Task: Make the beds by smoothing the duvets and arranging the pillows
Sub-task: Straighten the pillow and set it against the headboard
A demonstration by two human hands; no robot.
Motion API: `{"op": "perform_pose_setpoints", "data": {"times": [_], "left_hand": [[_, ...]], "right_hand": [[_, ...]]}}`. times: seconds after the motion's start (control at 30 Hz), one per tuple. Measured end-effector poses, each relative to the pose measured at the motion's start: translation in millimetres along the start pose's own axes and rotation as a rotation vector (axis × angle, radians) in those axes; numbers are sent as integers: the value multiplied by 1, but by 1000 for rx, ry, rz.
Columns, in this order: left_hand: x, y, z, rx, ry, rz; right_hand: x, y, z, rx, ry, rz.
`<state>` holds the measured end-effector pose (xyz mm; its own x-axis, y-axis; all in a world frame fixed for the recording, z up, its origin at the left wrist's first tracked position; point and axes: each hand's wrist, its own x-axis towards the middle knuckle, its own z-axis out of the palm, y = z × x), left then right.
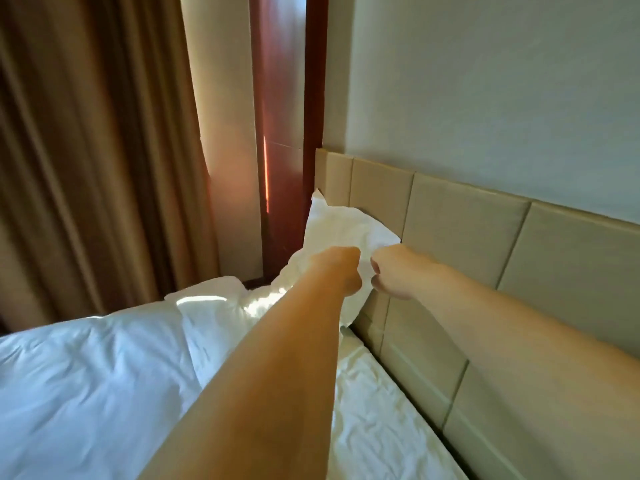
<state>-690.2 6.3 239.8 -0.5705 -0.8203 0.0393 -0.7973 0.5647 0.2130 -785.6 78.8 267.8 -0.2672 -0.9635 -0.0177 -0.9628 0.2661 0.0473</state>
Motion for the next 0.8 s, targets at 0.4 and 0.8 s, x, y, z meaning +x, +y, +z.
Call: {"op": "perform_pose_setpoints", "data": {"times": [0.4, 0.8], "left_hand": [[-185, -47, 3, 44, -16, -272], [-338, -106, 37, 96, -82, -281]], "right_hand": [[-122, -88, 38, 197, -76, -190], [-236, -210, 95, 152, -91, -231]]}}
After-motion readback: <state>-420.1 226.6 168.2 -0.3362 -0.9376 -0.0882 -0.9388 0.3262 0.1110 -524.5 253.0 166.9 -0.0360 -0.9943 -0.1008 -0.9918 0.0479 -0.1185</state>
